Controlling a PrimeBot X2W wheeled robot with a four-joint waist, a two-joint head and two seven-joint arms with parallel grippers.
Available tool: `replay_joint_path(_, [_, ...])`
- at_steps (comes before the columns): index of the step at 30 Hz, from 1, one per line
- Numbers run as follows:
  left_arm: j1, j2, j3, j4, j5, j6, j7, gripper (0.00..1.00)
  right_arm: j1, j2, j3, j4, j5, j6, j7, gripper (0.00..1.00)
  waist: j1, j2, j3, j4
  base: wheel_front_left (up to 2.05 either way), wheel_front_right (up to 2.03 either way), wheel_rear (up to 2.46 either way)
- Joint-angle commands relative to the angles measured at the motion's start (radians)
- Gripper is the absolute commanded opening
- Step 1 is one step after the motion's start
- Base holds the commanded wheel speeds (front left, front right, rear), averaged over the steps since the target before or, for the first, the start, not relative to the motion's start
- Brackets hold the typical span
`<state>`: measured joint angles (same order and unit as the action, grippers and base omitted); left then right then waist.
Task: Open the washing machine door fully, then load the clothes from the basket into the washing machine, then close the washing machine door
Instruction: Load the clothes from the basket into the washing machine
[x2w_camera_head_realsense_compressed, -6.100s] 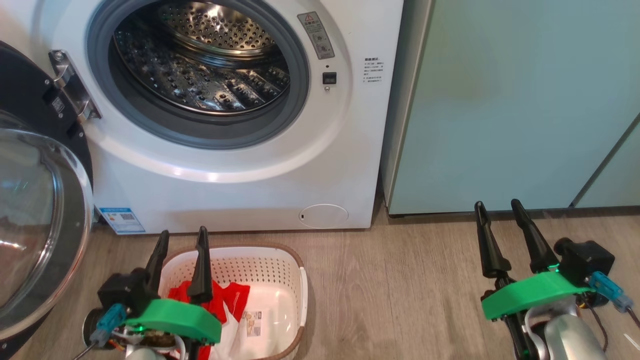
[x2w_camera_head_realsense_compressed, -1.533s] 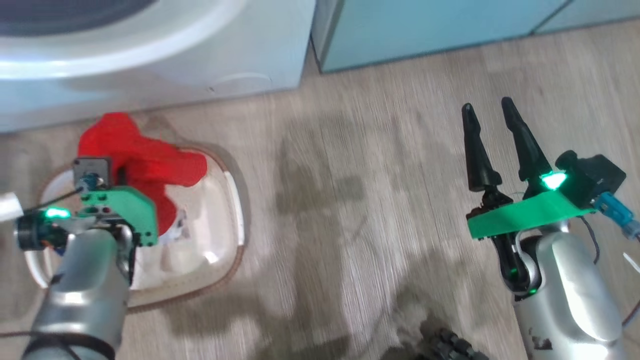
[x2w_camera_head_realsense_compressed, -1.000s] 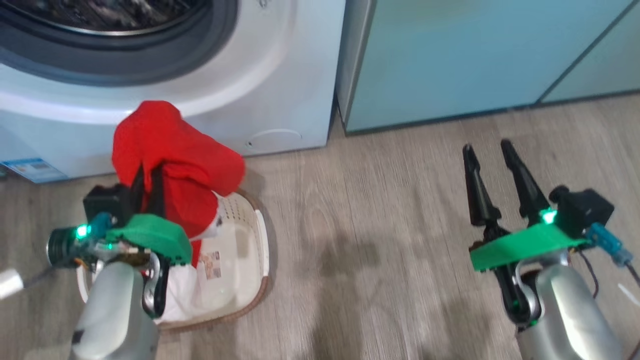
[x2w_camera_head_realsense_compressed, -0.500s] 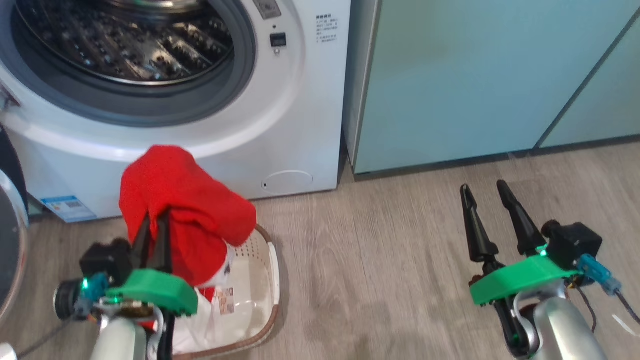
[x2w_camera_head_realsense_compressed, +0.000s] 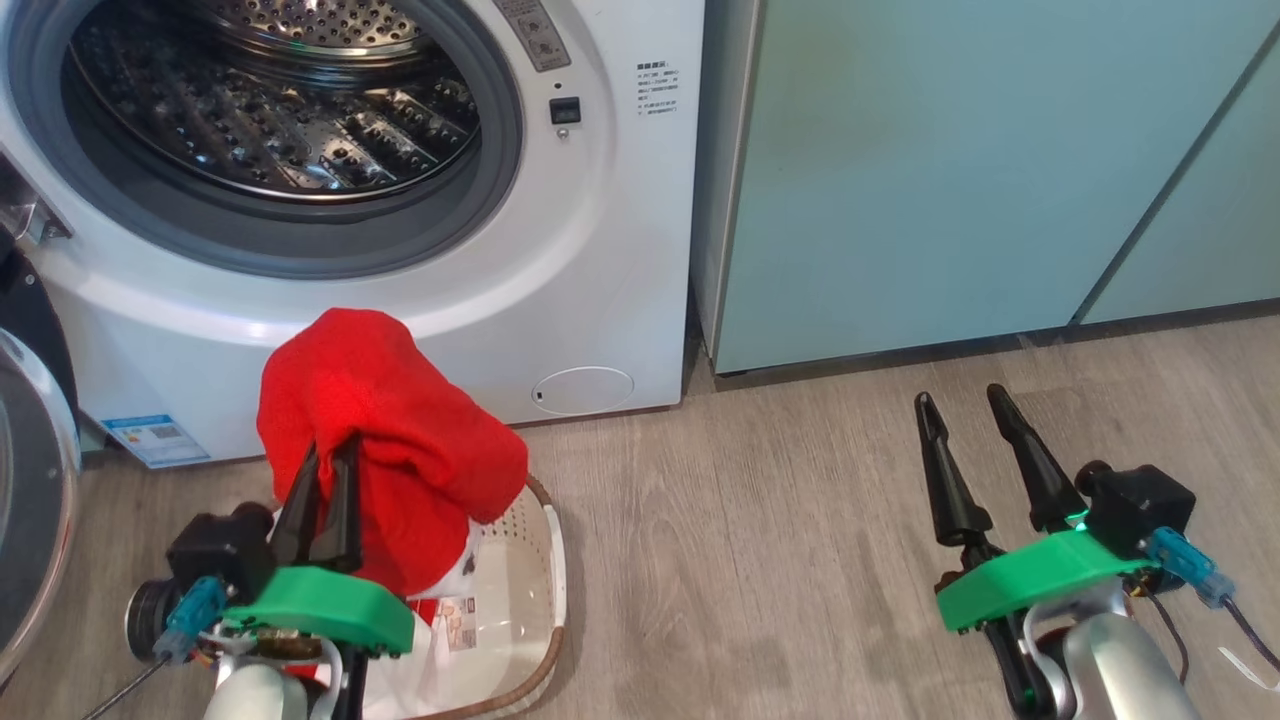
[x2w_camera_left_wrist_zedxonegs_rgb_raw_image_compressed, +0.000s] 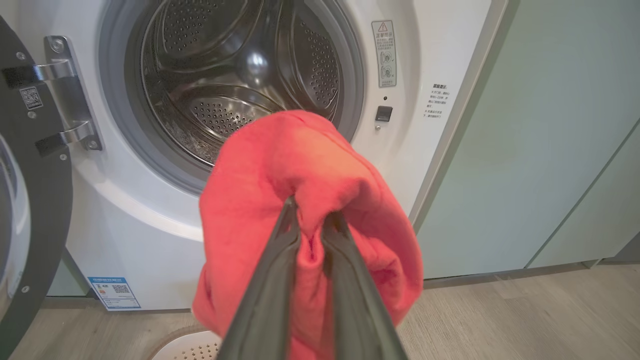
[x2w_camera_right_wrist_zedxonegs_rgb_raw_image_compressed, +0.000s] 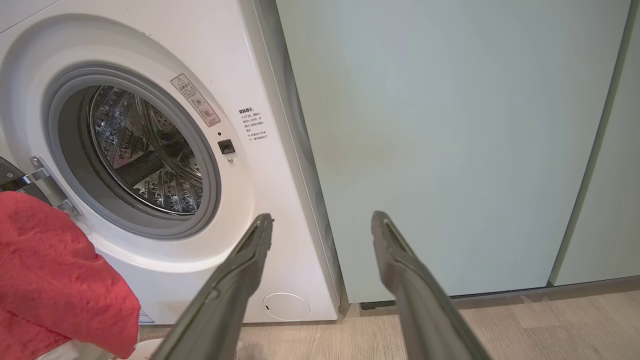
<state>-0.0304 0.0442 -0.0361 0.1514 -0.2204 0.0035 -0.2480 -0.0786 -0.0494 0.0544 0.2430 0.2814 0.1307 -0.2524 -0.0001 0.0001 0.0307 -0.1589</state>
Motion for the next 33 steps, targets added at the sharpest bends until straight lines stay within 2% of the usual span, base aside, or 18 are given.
replay_joint_path(1, [-0.026, 0.006, 0.025, -0.041, -0.003, 0.004, -0.014, 0.00, -0.019, -0.001, 0.025, -0.031, 0.000, 0.000, -0.009, 1.00, 0.0001, -0.0001, 0.000, 0.001, 0.00, 0.00, 0.00])
replay_joint_path(9, [-0.031, 0.006, 0.026, -0.055, -0.007, 0.009, -0.014, 0.00, -0.026, -0.001, 0.032, -0.035, 0.006, 0.000, -0.009, 1.00, 0.0001, -0.0001, 0.018, -0.005, 0.00, 0.00, 0.00])
replay_joint_path(16, [-0.115, 0.006, 0.058, -0.061, -0.008, 0.004, -0.014, 0.00, -0.059, -0.001, 0.026, -0.061, 0.017, 0.000, -0.009, 1.00, 0.0001, -0.0001, 0.132, -0.026, 0.00, 0.00, 0.00])
replay_joint_path(23, [-0.272, 0.008, 0.136, -0.051, 0.048, -0.030, -0.014, 0.00, -0.109, -0.001, 0.030, -0.084, 0.032, 0.000, -0.009, 1.00, 0.0001, -0.0001, 0.272, -0.059, 0.00, 0.00, 0.00])
replay_joint_path(26, [-0.370, 0.026, 0.178, -0.036, 0.071, -0.050, -0.014, 0.00, -0.132, -0.001, 0.041, -0.089, 0.041, 0.000, -0.009, 1.00, 0.0001, -0.0001, 0.338, -0.081, 0.00, 0.00, 0.00])
replay_joint_path(28, [-0.447, 0.028, 0.217, -0.010, 0.051, -0.059, -0.014, 0.00, -0.146, -0.001, 0.044, -0.094, 0.052, 0.000, -0.009, 1.00, 0.0001, -0.0001, 0.381, -0.095, 0.00, 0.00, 0.00])
replay_joint_path(33, [-0.663, 0.100, 0.259, 0.063, 0.077, -0.075, -0.014, 0.00, -0.174, -0.001, 0.052, -0.102, 0.075, 0.000, -0.009, 1.00, 0.0001, -0.0001, 0.478, -0.129, 0.00, 0.00, 0.00])
